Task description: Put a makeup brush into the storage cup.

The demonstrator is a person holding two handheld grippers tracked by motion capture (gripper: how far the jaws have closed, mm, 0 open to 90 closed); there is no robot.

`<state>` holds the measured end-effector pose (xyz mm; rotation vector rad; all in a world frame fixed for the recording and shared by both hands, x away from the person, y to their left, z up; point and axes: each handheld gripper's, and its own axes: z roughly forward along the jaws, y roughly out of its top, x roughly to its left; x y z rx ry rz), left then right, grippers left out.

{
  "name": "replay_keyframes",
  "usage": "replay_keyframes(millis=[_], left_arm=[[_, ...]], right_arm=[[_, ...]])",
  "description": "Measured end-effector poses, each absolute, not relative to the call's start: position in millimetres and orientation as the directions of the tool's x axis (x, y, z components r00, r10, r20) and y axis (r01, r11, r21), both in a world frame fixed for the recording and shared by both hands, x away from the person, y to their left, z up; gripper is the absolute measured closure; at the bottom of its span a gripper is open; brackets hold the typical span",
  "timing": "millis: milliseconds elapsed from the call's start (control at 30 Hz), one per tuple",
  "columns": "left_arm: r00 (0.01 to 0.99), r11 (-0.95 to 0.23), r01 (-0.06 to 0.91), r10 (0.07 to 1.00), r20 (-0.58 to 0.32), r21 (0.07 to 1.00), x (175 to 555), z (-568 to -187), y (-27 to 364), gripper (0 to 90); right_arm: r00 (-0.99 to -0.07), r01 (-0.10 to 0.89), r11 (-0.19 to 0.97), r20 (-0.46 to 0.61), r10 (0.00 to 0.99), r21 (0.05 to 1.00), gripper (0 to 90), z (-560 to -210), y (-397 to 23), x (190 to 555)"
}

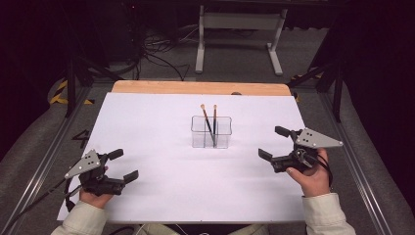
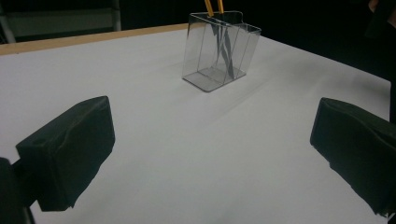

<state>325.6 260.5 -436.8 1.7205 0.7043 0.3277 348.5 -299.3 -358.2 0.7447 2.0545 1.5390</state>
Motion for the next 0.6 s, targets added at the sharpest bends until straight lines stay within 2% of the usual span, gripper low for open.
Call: replay_keyframes(millis=[600], left_arm=[[0.796,-0.159,0.253,0.595,-0.112,0.954,326,-439,259,0.4]], right_arm=[[-0.722,0.172,0.182,-0.002,0.692,0.968,1.3,-399,-307,344]])
